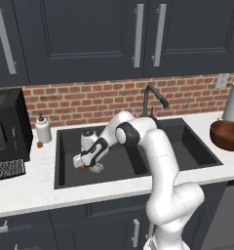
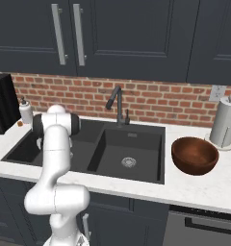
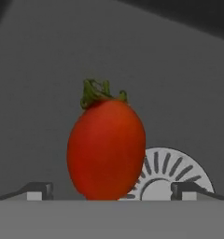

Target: Pick the tomato from the sink and place it in the bowl. Then pick the bowl and place it in the microwave. Then close the microwave door and press the start button.

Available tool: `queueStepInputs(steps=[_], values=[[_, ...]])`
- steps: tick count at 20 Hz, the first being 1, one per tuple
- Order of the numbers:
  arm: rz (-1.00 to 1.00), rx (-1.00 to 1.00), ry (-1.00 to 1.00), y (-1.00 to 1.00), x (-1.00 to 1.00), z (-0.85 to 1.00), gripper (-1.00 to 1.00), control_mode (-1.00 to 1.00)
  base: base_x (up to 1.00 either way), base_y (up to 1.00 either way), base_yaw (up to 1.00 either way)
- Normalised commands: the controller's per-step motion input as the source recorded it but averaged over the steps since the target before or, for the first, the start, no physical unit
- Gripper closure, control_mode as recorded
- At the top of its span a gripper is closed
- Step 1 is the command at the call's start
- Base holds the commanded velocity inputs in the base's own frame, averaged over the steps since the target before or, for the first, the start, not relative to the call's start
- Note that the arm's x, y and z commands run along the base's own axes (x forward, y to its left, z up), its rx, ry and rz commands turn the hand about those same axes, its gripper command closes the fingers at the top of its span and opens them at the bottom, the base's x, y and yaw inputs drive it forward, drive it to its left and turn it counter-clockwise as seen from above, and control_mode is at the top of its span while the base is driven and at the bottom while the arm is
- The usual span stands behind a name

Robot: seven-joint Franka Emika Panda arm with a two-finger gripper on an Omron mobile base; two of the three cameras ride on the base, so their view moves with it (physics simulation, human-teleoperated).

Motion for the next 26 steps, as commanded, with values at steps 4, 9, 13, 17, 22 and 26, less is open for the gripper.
queueStepInputs(steps=[4, 9, 13, 17, 22, 26], values=[[0.02, 0.00, 0.00, 0.33, 0.29, -0.23, -1.00, -1.00, 0.00, 0.00, 0.00], [0.00, 0.00, 0.00, 0.17, 0.37, -0.25, -1.00, -1.00, 0.00, 0.00, 0.00], [0.00, 0.00, 0.04, 0.00, 0.13, -0.23, 1.00, -1.00, 0.00, 0.00, 0.00], [0.00, 0.00, 0.03, -0.04, -0.01, -0.09, 1.00, -1.00, 0.00, 0.00, 0.00], [0.00, 0.00, 0.00, -0.23, -0.32, 0.08, 1.00, -1.00, 0.00, 0.00, 0.00], [0.07, 0.00, 0.00, -0.32, -0.59, 0.38, 1.00, -1.00, 0.00, 0.00, 0.00]])
